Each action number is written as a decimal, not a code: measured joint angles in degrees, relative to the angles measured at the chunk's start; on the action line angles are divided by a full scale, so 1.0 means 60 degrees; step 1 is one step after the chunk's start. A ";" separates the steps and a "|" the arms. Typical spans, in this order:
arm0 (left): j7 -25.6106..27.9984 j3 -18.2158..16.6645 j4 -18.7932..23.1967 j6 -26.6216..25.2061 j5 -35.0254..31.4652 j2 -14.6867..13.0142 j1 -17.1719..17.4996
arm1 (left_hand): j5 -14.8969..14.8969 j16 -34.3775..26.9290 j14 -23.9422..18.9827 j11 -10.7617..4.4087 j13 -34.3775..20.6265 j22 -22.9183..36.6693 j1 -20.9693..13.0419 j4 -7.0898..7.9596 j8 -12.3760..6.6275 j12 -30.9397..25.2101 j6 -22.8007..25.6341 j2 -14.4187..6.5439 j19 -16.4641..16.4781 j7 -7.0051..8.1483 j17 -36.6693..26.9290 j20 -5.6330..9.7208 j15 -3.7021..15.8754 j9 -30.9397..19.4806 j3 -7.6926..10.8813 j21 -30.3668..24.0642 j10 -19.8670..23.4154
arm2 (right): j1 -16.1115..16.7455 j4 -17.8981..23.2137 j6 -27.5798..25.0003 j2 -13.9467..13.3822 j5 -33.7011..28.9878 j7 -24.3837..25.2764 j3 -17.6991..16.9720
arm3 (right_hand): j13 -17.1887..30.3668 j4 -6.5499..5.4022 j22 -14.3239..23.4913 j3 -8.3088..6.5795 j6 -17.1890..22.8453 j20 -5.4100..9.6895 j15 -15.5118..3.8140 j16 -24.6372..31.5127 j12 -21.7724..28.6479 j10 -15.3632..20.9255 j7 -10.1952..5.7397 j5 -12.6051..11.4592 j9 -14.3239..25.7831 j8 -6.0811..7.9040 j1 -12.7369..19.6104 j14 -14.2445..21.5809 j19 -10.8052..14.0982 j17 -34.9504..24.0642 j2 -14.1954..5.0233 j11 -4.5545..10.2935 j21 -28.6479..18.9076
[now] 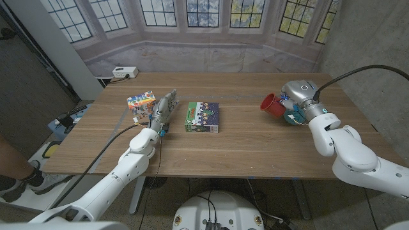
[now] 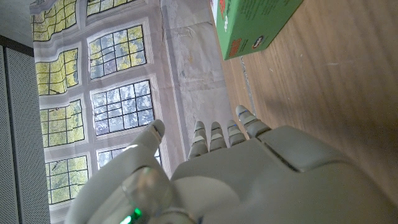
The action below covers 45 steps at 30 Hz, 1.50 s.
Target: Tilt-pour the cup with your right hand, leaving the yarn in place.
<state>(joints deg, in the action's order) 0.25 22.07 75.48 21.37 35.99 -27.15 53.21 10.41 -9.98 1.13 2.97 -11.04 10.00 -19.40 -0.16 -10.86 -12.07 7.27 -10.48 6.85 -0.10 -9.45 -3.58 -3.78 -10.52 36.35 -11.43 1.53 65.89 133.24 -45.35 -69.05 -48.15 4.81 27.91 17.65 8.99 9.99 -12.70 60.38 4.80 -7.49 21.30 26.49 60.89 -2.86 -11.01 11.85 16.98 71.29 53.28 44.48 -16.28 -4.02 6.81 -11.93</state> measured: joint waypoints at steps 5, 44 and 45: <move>-0.0008 0.0000 -0.0055 0.0028 0.0004 0.0036 -0.0019 | 0.0000 0.0000 0.0000 0.0000 0.0000 0.0000 0.0000 0.0000 0.0000 0.0000 -0.0019 0.0000 0.0000 0.0019 0.0000 0.0000 0.0000 0.0000 0.0000 0.0000 0.0000 | -0.0105 -0.0049 0.0109 0.0003 -0.0524 -0.0480 0.0035 | 0.0000 0.0000 -0.0023 0.0000 0.0000 0.0000 -0.0034 0.0000 -0.0034 0.0000 0.0000 0.0002 -0.0004 0.0034 0.0037 0.0036 0.0000 0.0010 -0.0013 0.0000 0.0000; 0.0085 -0.0012 -0.0318 0.0398 0.0018 0.0343 -0.0024 | 0.0000 0.0000 0.0000 0.0000 0.0000 0.0000 -0.0088 -0.0041 0.0000 0.0000 -0.0018 -0.0012 0.0000 0.0018 0.0000 0.0000 0.0000 0.0000 0.0041 0.0000 0.0000 | 0.0519 -0.0419 0.2091 -0.0283 -0.4026 -0.2248 -0.0995 | 0.0061 -0.0026 -0.0021 0.0079 -0.0001 0.0069 -0.0047 -0.0121 -0.0137 0.0000 -0.0002 -0.0039 0.0004 0.0034 0.0163 0.0150 0.0139 0.0007 -0.0065 0.0000 0.0000; 0.0085 -0.0012 -0.0312 0.0398 0.0018 0.0350 -0.0009 | 0.0000 0.0000 0.0000 0.0000 0.0000 0.0000 -0.0088 -0.0040 0.0000 0.0000 -0.0018 -0.0012 0.0000 0.0018 0.0000 0.0000 0.0000 0.0000 0.0041 0.0000 -0.0001 | 0.0519 -0.0419 0.2127 -0.0283 -0.4098 -0.2285 -0.0995 | 0.0061 -0.0026 -0.0020 0.0079 -0.0001 0.0069 -0.0047 -0.0128 -0.0138 0.0000 -0.0001 -0.0039 0.0003 0.0034 0.0163 0.0150 0.0139 0.0007 -0.0065 0.0001 0.0000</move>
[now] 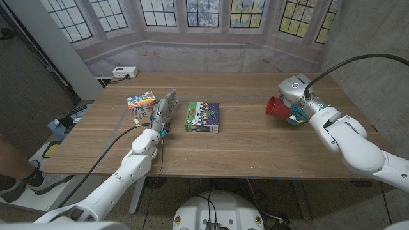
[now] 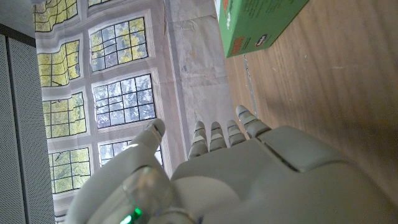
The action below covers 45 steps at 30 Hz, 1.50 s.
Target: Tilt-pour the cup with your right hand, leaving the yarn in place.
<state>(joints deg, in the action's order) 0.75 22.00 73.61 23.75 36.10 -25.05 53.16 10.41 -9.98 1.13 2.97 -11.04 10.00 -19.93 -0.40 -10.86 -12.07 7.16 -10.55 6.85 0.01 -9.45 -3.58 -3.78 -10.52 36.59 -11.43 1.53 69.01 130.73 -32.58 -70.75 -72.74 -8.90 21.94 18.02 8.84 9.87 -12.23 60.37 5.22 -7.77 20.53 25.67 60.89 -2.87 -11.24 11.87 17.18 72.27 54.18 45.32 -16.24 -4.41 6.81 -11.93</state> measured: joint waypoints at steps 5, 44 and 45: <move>0.0049 0.0002 0.0060 0.0054 0.0000 0.0024 0.0077 | 0.0000 0.0000 0.0000 0.0000 0.0000 0.0000 0.0000 0.0000 0.0000 0.0000 0.0000 0.0000 0.0000 0.0000 0.0000 0.0000 0.0000 0.0000 0.0000 0.0000 0.0000 | 0.0137 -0.0003 0.0199 0.0006 -0.0321 -0.0138 -0.0157 | -0.0001 0.0000 0.0000 0.0000 0.0002 0.0000 -0.0015 0.0000 0.0002 0.0032 -0.0002 0.0000 0.0000 0.0000 0.0000 0.0052 0.0000 0.0000 0.0000 0.0032 0.0000; 0.0000 0.0046 -0.0261 0.0436 -0.0020 0.0281 0.0087 | 0.0000 0.0000 0.0000 0.0053 0.0000 0.0000 -0.0089 -0.0026 0.0000 0.0000 0.0000 0.0012 0.0000 0.0000 0.0000 0.0000 0.0000 0.0000 0.0026 0.0000 0.0053 | 0.0873 -0.0363 0.1609 -0.0324 -0.2663 0.0697 -0.1098 | 0.0044 0.0014 0.0001 0.0092 0.0420 0.0017 -0.0083 -0.0103 -0.0001 0.0342 -0.0308 -0.0037 -0.0044 -0.0006 0.0032 0.0258 0.0084 0.0047 0.0042 0.0103 0.0000; -0.0008 0.0054 -0.0281 0.0452 -0.0027 0.0297 0.0074 | 0.0000 0.0000 0.0000 0.0053 0.0000 0.0000 -0.0088 -0.0026 0.0000 0.0000 0.0000 0.0012 0.0000 0.0000 0.0000 0.0000 0.0000 0.0000 0.0026 0.0000 0.0053 | 0.0873 -0.0387 0.1611 -0.0298 -0.2745 0.0751 -0.1111 | 0.0044 0.0014 0.0001 0.0091 0.0433 0.0017 -0.0069 -0.0103 -0.0001 0.0343 -0.0321 -0.0038 -0.0044 -0.0007 0.0032 0.0274 0.0084 0.0046 0.0042 0.0104 0.0000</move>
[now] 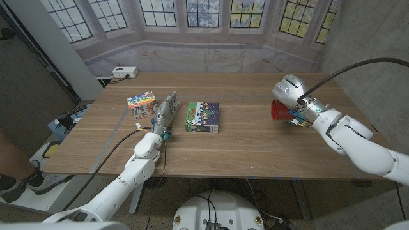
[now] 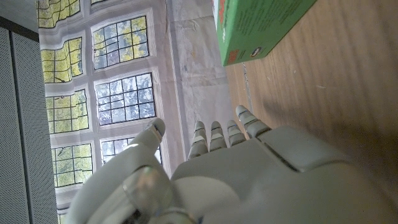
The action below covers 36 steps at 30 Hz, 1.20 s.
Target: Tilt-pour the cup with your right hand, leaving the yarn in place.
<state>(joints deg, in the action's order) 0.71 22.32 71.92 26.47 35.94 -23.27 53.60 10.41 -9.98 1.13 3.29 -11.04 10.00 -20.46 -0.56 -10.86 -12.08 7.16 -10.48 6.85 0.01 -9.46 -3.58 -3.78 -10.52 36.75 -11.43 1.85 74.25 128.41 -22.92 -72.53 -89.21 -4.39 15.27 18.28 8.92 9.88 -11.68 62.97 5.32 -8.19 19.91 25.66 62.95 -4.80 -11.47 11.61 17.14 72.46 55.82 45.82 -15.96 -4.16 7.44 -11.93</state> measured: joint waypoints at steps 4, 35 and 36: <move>-0.0007 0.0017 -0.0047 0.0029 -0.0026 0.0031 -0.0032 | 0.0000 0.0000 0.0000 0.0000 0.0000 0.0000 0.0000 0.0000 0.0000 0.0000 0.0000 0.0000 0.0000 0.0000 0.0000 0.0000 0.0000 0.0000 0.0000 0.0000 0.0000 | -0.0040 -0.0081 0.0001 0.0102 -0.0251 0.0195 -0.0019 | 0.0000 0.0000 0.0000 0.0000 0.0003 0.0000 -0.0004 0.0000 0.0000 0.0033 -0.0003 0.0001 -0.0001 -0.0002 0.0000 0.0004 0.0000 0.0000 0.0000 0.0033 0.0000; -0.0263 -0.0081 -0.0425 0.0197 0.0056 -0.0010 -0.0257 | 0.0067 0.0000 -0.0052 -0.0001 0.0000 0.0000 -0.0036 0.0001 0.0000 0.0000 0.0069 -0.0036 0.0000 -0.0069 0.0000 0.0000 -0.0052 0.0000 -0.0001 0.0000 -0.0001 | -0.0984 -0.0553 0.0214 0.0675 -0.1489 0.0880 0.0332 | 0.0087 0.0000 0.0000 0.0000 0.0014 -0.0001 -0.0050 -0.0072 -0.0044 0.0081 -0.0021 0.0003 -0.0001 -0.0026 -0.0028 0.0051 -0.0001 -0.0002 0.0029 0.0081 0.0000; -0.0274 -0.0081 -0.0439 0.0206 0.0059 -0.0010 -0.0265 | 0.0067 0.0000 -0.0052 -0.0002 0.0000 0.0000 -0.0036 0.0001 0.0000 0.0000 0.0069 -0.0036 0.0000 -0.0069 0.0000 0.0000 -0.0052 0.0000 -0.0001 0.0000 -0.0001 | -0.0986 -0.0553 0.0211 0.0676 -0.1493 0.0880 0.0332 | 0.0087 0.0000 0.0001 0.0000 0.0014 -0.0001 -0.0050 -0.0072 -0.0044 0.0081 -0.0021 0.0003 0.0000 -0.0026 -0.0028 0.0051 -0.0001 -0.0002 0.0029 0.0081 0.0000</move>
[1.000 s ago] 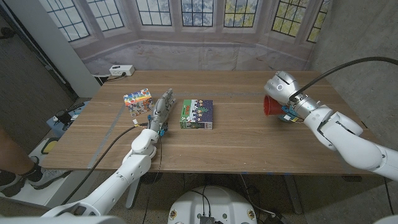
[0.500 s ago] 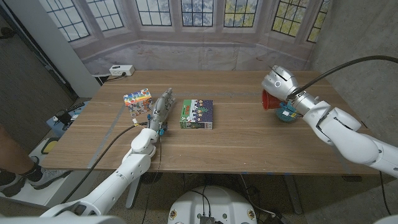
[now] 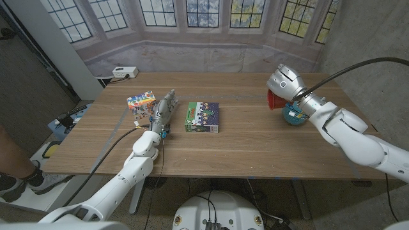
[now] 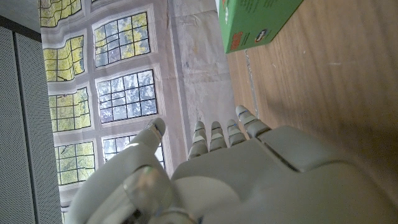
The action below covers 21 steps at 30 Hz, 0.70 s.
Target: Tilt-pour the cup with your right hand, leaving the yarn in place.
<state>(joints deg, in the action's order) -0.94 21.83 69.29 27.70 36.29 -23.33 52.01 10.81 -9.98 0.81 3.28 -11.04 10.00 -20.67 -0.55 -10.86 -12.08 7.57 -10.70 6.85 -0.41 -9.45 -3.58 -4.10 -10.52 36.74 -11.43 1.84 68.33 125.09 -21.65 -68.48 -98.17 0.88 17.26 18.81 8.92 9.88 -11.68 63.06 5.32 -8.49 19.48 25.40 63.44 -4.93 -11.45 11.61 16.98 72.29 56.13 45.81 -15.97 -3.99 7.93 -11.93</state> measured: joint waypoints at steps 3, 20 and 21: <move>-0.0030 -0.0001 -0.0027 0.0013 0.0003 0.0005 -0.0021 | 0.0000 0.0000 0.0000 0.0000 0.0000 0.0000 -0.0017 0.0000 0.0000 0.0000 0.0000 -0.0017 0.0000 0.0000 0.0000 0.0000 0.0000 0.0000 0.0000 0.0000 0.0000 | -0.0005 0.0000 -0.0071 0.0026 -0.0067 0.0000 0.0000 | -0.0002 0.0000 0.0000 0.0000 0.0000 0.0000 0.0000 0.0000 0.0000 0.0001 0.0000 0.0000 0.0001 0.0000 0.0002 0.0000 0.0000 0.0000 -0.0003 0.0001 0.0000; 0.0131 -0.0030 0.0356 -0.0019 -0.0068 -0.0116 0.0131 | 0.0000 0.0000 0.0001 -0.0052 0.0000 0.0000 -0.0040 0.0000 0.0000 0.0000 0.0000 -0.0040 0.0036 0.0000 0.0000 -0.0036 0.0001 0.0000 0.0000 0.0000 0.0052 | 0.0206 -0.0179 -0.0670 0.0650 0.0112 0.0186 0.0035 | 0.0035 -0.0040 0.0000 0.0040 0.0066 0.0000 -0.0022 -0.0036 -0.0039 0.0002 -0.0068 0.0001 -0.0006 -0.0015 0.0033 0.0055 0.0000 0.0000 -0.0032 0.0002 0.0000; 0.0170 -0.0031 0.0419 -0.0052 -0.0076 -0.0138 0.0156 | 0.0000 0.0000 0.0001 -0.0052 0.0000 0.0000 -0.0040 0.0000 0.0000 0.0000 0.0000 -0.0040 0.0036 0.0000 0.0000 -0.0036 0.0001 0.0000 0.0000 0.0000 0.0052 | 0.0218 -0.0207 -0.0757 0.0748 0.0152 0.0217 0.0068 | 0.0036 -0.0040 0.0000 0.0040 0.0066 0.0000 -0.0022 -0.0036 -0.0041 0.0002 -0.0069 0.0001 -0.0006 -0.0030 0.0035 0.0055 0.0000 -0.0001 -0.0029 0.0002 0.0000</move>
<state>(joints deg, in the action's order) 0.09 21.65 71.80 27.39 35.84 -24.15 52.95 10.81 -9.98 0.82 2.96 -11.04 10.00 -20.91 -0.55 -10.86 -12.07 7.57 -10.93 7.07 -0.41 -9.45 -3.79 -4.09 -10.52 36.74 -11.43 2.15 69.64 123.85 -26.19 -63.99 -97.26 2.18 17.67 19.02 8.68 9.88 -11.44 63.45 5.31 -8.62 19.27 25.16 63.45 -5.34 -11.44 11.57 16.80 72.50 56.46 45.81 -15.97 -4.16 7.94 -11.93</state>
